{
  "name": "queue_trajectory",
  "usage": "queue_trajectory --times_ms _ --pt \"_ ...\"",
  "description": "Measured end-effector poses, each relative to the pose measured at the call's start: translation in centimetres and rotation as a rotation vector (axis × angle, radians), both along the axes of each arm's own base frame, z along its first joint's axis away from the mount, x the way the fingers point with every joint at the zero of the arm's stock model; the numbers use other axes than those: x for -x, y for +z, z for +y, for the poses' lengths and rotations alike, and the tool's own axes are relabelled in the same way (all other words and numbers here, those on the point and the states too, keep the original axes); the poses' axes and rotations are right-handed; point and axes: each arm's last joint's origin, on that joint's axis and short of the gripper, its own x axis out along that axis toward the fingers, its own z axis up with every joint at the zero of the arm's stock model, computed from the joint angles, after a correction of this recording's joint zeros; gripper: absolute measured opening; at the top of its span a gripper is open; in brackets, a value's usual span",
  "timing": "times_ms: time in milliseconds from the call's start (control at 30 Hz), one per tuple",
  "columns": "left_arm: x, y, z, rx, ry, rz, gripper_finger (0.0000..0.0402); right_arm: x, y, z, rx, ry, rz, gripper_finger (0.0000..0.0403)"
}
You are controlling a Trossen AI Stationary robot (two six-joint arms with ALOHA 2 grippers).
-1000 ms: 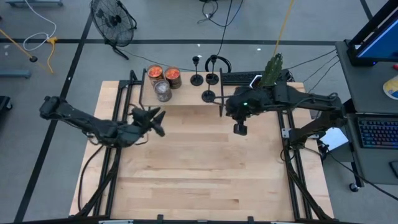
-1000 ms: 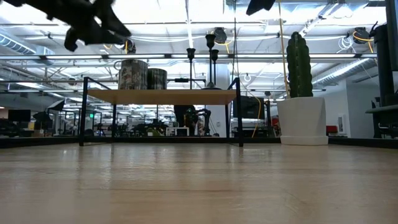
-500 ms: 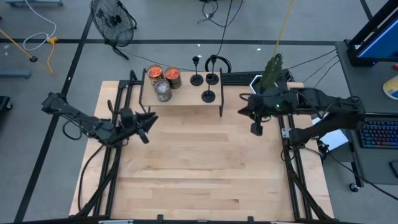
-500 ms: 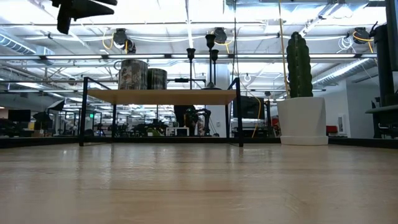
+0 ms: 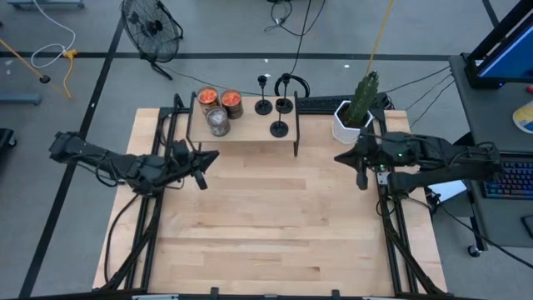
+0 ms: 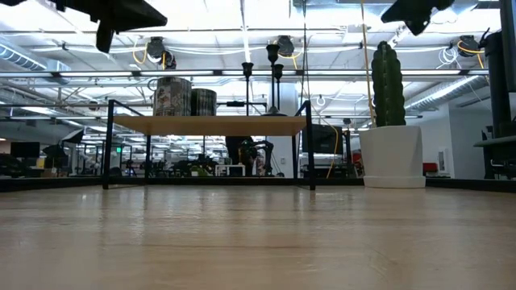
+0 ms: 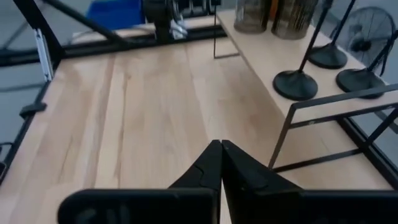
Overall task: Pick & Place candle stick holders
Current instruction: Return to Home Position
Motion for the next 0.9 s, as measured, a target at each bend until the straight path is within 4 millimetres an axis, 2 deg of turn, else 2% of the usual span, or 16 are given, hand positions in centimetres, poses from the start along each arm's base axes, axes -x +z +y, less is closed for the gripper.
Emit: queue_trajectory --times_ms 167,300,433,633,733,900 --pt "0.3 0.1 1.8 -0.039 0.004 0.035 0.0006 1.6 -1.2 0.0 -0.019 -0.011 -0.108 0.0" --pt "1.4 0.3 2.7 -0.007 -0.111 0.042 0.0009 2.7 -1.9 0.0 -0.049 -0.021 -0.16 0.0" --pt "2.5 0.2 3.1 0.026 -0.134 0.054 0.0004 3.4 -2.6 0.0 -0.057 -0.023 -0.17 0.0" --pt "3.7 0.7 2.9 -0.028 -0.172 0.042 0.0015 3.9 -2.8 0.0 -0.058 -0.022 -0.184 0.0" --pt "4.1 0.0 2.7 -0.03 -0.185 0.049 0.0016 4.0 -2.8 0.0 -0.086 -0.032 -0.189 0.0" --pt "4.4 -2.3 2.7 -0.027 -0.191 -0.016 0.0016 4.0 -3.0 0.0 -0.102 -0.04 -0.165 0.0"
